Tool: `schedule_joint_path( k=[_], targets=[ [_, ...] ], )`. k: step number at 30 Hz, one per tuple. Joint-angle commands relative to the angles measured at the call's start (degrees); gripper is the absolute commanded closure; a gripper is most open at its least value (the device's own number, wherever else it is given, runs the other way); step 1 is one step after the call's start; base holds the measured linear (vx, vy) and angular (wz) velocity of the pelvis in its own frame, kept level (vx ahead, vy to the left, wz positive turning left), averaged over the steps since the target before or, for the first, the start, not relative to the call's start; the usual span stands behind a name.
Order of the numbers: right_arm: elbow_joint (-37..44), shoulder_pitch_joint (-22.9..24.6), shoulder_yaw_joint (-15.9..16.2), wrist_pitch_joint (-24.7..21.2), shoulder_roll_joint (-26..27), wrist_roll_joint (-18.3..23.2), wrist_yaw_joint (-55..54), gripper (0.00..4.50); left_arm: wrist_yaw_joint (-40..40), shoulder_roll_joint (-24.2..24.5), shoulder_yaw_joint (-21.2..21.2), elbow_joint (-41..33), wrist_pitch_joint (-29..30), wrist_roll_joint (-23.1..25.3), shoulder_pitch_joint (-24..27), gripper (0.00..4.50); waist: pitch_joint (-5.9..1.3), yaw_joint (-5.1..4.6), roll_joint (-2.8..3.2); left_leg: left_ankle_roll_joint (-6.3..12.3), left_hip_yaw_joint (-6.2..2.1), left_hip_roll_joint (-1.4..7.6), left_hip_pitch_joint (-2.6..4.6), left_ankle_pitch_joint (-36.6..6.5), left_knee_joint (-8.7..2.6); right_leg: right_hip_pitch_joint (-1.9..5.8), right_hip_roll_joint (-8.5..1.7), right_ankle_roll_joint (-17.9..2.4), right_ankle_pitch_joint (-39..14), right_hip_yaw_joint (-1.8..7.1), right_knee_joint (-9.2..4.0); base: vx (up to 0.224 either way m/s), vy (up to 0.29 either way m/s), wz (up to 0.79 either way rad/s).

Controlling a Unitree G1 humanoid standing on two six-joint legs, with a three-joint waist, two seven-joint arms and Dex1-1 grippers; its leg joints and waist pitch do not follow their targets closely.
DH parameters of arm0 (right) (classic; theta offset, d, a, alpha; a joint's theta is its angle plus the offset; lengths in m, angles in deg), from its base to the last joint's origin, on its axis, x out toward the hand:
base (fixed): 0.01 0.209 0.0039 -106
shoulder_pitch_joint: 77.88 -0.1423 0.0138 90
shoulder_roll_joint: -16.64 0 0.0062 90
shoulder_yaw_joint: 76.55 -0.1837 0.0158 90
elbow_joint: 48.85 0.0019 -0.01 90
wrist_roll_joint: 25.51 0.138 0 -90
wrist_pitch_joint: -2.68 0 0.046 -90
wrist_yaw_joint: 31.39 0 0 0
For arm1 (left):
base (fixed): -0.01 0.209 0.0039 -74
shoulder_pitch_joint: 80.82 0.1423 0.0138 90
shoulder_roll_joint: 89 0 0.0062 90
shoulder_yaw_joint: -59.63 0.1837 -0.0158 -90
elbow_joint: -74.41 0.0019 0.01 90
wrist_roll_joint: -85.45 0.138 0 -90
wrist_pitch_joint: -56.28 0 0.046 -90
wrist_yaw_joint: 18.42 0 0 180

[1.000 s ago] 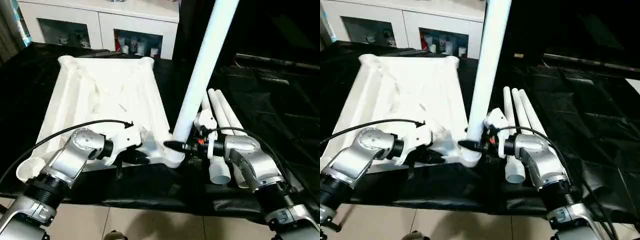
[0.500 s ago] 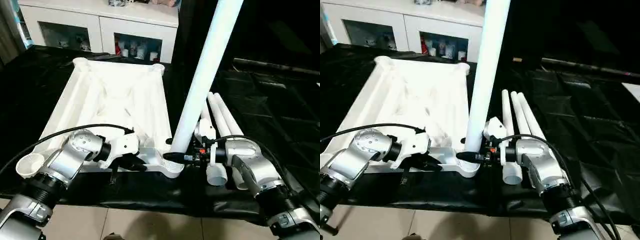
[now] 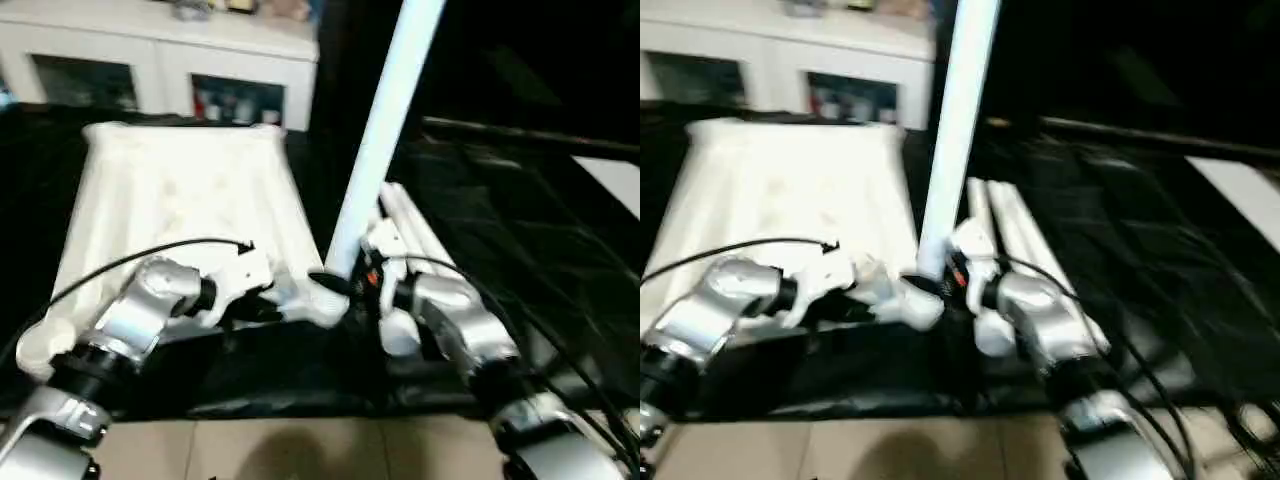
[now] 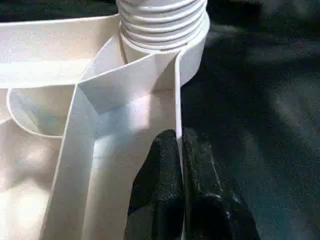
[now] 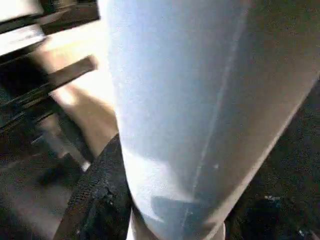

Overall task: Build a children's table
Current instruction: Insert table leg to table base

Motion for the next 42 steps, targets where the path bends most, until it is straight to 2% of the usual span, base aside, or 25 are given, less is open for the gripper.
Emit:
schedule_joint_path(
  k=[1, 2, 3, 5, 6, 7, 8, 9, 10, 11, 12, 13, 14, 15, 16, 18, 19, 21, 24, 30, 33, 34, 35, 41, 42],
  targets=[
    [-11.4, 1.7, -1.6, -4.3, -1.7, -5.9, -10.8, 2.59, -1.3, -1.3, -1.1, -5.7, 5.1, -1.1, 0.7, 4.50, -1.46, -0.64, 2.35, -6.97, -2.39, 2.04, 0.36, -38.9, -6.21, 0.42, -4.82, -7.9, -27.7, 1.77, -5.28, -0.036, 0.034, -0.29],
    [-14.1, -0.2, -2.4, -3.9, -0.1, -5.6, -14.7, 2.59, -4.7, -2.7, -2.0, -7.8, 10.1, -0.3, 1.7, 4.50, -1.53, -0.99, 2.21, -7.11, -2.55, 1.88, 0.15, -39.4, -6.31, 0.59, -4.87, -7.8, -27.7, 1.63, -5.33, -0.039, 0.025, -0.26],
    [-15.4, -1.1, -2.8, -3.7, 0.7, -5.4, -16.4, 2.59, -6.5, -3.4, -2.4, -8.9, 12.6, 0.3, 2.1, 4.50, -1.25, -1.42, 2.27, -7.09, -2.58, 1.80, 0.77, -41.1, -6.15, -0.09, -4.79, -7.8, -28.8, 1.46, -5.78, -0.039, 0.025, -0.26],
    [-17.0, -2.2, -3.3, -3.7, 1.8, -4.9, -18.1, 2.59, -8.5, -4.4, -3.0, -10.9, 15.8, 0.7, 2.9, 4.50, -1.05, -1.66, 2.01, -6.00, -2.60, 1.50, 1.59, -42.8, -5.50, -0.55, -4.94, -6.4, -32.7, 0.99, -7.01, -0.018, 0.005, -0.09],
    [-20.0, -4.6, -4.5, -4.1, 4.0, -3.8, -20.6, 2.59, -11.7, -7.3, -4.3, -17.0, 23.2, 0.7, 4.9, 4.50, -0.80, -1.93, 2.18, -5.74, -2.76, 1.58, 1.54, -43.5, -5.68, -0.23, -4.98, -5.9, -33.6, 0.34, -7.23, -0.036, 0.011, -0.19],
    [-20.6, -5.1, -4.6, -4.2, 4.4, -3.7, -20.9, 2.59, -12.3, -8.0, -4.4, -18.5, 24.8, 0.6, 5.2, 4.50, -0.53, -2.53, 2.18, -5.64, -3.24, 1.99, 1.19, -46.6, -6.63, 0.77, -4.55, -5.0, -32.8, -1.32, -7.27, -0.031, 0.021, -0.27],
    [-21.9, -6.1, -4.8, -4.3, 5.3, -3.5, -21.5, 2.59, -13.5, -9.5, -4.6, -22.0, 28.4, 0.3, 6.1, 4.50, -0.74, -2.63, 2.84, -5.84, -3.50, 2.35, 0.54, -48.5, -7.35, 1.87, -4.36, -5.2, -29.9, -1.32, -5.82, -0.056, 0.019, -0.24],
    [-22.2, -6.3, -4.8, -4.4, 5.6, -3.4, -21.6, 2.59, -13.8, -10.0, -4.6, -23.0, 29.4, 0.2, 6.3, 4.50, 0.04, -2.21, 4.01, -6.40, -2.98, 3.22, -2.22, -55.7, -11.48, 4.17, -2.44, -6.1, -22.5, -2.36, -0.73, -0.056, 0.019, -0.24],
    [-22.9, -6.9, -4.5, -4.1, 6.0, -3.7, -21.9, 2.59, -14.6, -10.6, -4.3, -24.3, 30.6, 0.1, 6.5, 4.50, -0.42, 0.75, 4.14, -5.74, -0.25, 2.54, -5.01, -59.5, -13.30, 6.19, -1.02, -5.5, -9.3, -2.42, 5.41, -0.060, -0.010, -0.03],
    [-23.3, -7.2, -4.4, -4.0, 6.2, -3.9, -22.1, 2.59, -15.1, -10.9, -4.1, -25.1, 31.3, 0.0, 6.5, 4.50, -0.52, 1.41, 3.35, -4.33, 0.83, 2.28, -3.73, -56.8, -13.62, 4.73, -0.90, -4.9, -11.1, -0.70, 6.16, 0.032, -0.088, -0.01],
    [-24.1, -7.8, -4.2, -3.7, 6.8, -4.2, -22.0, 2.59, -16.1, -11.3, -3.7, -26.0, 32.4, 0.0, 6.5, 4.50, -1.22, 0.44, -2.71, -3.45, -0.09, 0.53, 2.22, -40.9, -4.40, -1.56, -5.44, -1.9, -42.1, 2.75, -3.27, 0.032, -0.088, -0.01],
    [-24.6, -8.3, -4.1, -3.7, 7.2, -4.4, -21.8, 2.59, -17.1, -11.7, -3.7, -25.9, 32.7, 0.1, 6.2, 4.50, -0.32, 1.50, -1.88, -2.66, -0.23, -0.79, 6.11, -28.8, 4.21, -6.57, -9.64, -1.0, -59.9, 2.78, -10.35, 0.089, -0.128, -0.23],
    [-25.3, -8.8, -4.0, -3.7, 7.5, -4.6, -21.3, 2.59, -18.2, -12.2, -4.0, -25.3, 33.0, 0.3, 5.8, 4.50, -1.39, 1.72, -1.60, 0.22, -2.00, 0.05, -1.68, -10.8, 2.44, 1.40, -11.86, -0.8, -55.7, 6.43, -7.71, 0.121, -0.070, -0.32],
    [-25.5, -8.9, -3.9, -3.7, 7.6, -4.7, -21.2, 2.59, -18.6, -12.2, -4.1, -25.0, 32.9, 0.4, 5.6, 4.50, -2.19, 3.36, -0.06, -2.04, -2.08, 1.12, -2.71, -3.9, -2.26, 2.80, -8.19, -3.5, -34.0, 3.91, -4.60, 0.121, -0.070, -0.32],
    [-25.6, -9.0, -3.9, -3.7, 7.7, -4.8, -21.1, 2.59, -18.8, -12.2, -4.2, -24.7, 32.7, 0.5, 5.6, 4.50, -2.36, 2.28, 0.13, -2.31, -1.70, 1.61, -0.53, -7.2, -3.65, 0.70, -4.85, -5.9, -16.6, 2.35, -2.69, 0.076, -0.051, -0.09],
    [-26.5, -9.5, -3.8, -3.2, 7.8, -5.2, -20.2, 2.59, -19.4, -11.3, -4.1, -23.5, 31.0, 1.9, 5.3, 4.50, -1.80, 2.13, 1.04, -2.82, -1.08, 1.70, 0.56, -15.5, -4.12, -0.08, -4.37, -9.9, -12.0, 2.73, -2.93, 0.005, -0.065, 0.15],
    [-26.9, -9.8, -3.9, -2.9, 7.9, -5.3, -20.0, 2.59, -19.7, -10.9, -4.1, -22.9, 30.3, 2.3, 5.1, 4.50, -1.78, 1.74, 1.11, -3.43, -1.22, 1.81, -0.13, -19.0, -4.47, 0.75, -4.70, -10.2, -15.7, 2.56, -3.30, 0.000, 0.000, 0.00],
    [-27.3, -10.0, -4.2, -2.5, 7.9, -5.5, -19.6, 2.59, -20.1, -10.0, -4.4, -21.8, 29.0, 2.4, 4.8, 4.50, -1.82, 1.80, 0.95, -3.97, -1.11, 1.72, 0.26, -21.3, -4.53, 0.60, -4.65, -8.9, -19.0, 2.60, -4.03, 0.000, 0.000, 0.00],
    [-27.6, -10.2, -4.3, -2.3, 7.9, -5.6, -18.9, 2.59, -20.0, -9.4, -4.5, -21.1, 27.8, 2.4, 4.4, 4.50, -1.70, 2.04, 0.95, -3.44, -0.92, 1.72, 0.53, -20.8, -4.84, 0.52, -4.94, -7.3, -22.9, 2.76, -4.84, 0.000, 0.000, 0.00],
    [-28.3, -11.0, -3.6, -1.4, 8.0, -6.8, -18.5, 2.59, -19.0, -7.2, -3.8, -18.9, 23.4, 2.8, 3.4, 4.50, -1.69, 2.09, 0.79, -3.40, -0.78, 1.94, 0.38, -18.9, -5.17, 0.56, -4.98, -6.9, -22.0, 2.75, -4.90, 0.000, 0.000, 0.00],
    [-28.5, -11.6, -4.0, -0.4, 8.0, -6.8, -17.4, 2.59, -18.2, -6.3, -3.7, -17.5, 20.7, 2.6, 3.1, 4.50, -1.81, 2.07, 0.87, -3.40, -0.75, 2.02, 0.31, -17.7, -5.22, 0.67, -4.93, -7.6, -19.1, 2.83, -4.59, 0.000, 0.000, 0.00],
    [-28.4, -11.8, -4.5, -0.3, 8.1, -6.5, -16.8, 2.03, -17.7, -5.7, -3.4, -17.2, 19.2, 2.7, 3.0, 4.50, -1.90, 2.09, 1.14, -3.45, -0.71, 2.07, 0.24, -16.9, -5.24, 0.83, -4.97, -8.1, -16.9, 2.91, -4.42, 0.000, 0.000, 0.00],
    [-28.3, -12.1, -4.8, -0.2, 8.0, -6.3, -16.3, 2.03, -17.1, -5.2, -3.2, -16.9, 18.1, 2.7, 2.9, 4.50, -1.95, 2.10, 1.14, -3.44, -0.68, 2.09, 0.26, -16.5, -5.21, 0.87, -4.96, -8.4, -15.8, 2.92, -4.29, 0.000, 0.000, 0.00],
    [-27.5, -13.5, -5.9, 0.2, 7.5, -5.3, -13.5, 1.59, -15.9, -4.2, -3.6, -15.3, 16.5, 2.0, 1.9, 4.50, -2.52, 2.08, 1.38, -2.45, -0.19, 1.99, 0.09, -8.1, -4.58, 1.77, -4.63, -12.2, -0.8, 2.85, -2.59, 0.000, 0.000, 0.00],
    [-26.8, -13.9, -6.1, 0.5, 7.3, -4.9, -11.5, 1.45, -15.4, -4.0, -3.8, -14.1, 15.4, 1.7, 1.4, 4.50, -2.70, 2.08, 2.17, -2.32, -0.15, 1.92, 0.05, -6.0, -4.33, 1.87, -4.57, -13.0, 3.1, 2.82, -2.31, 0.000, 0.000, 0.00]
  ],
)
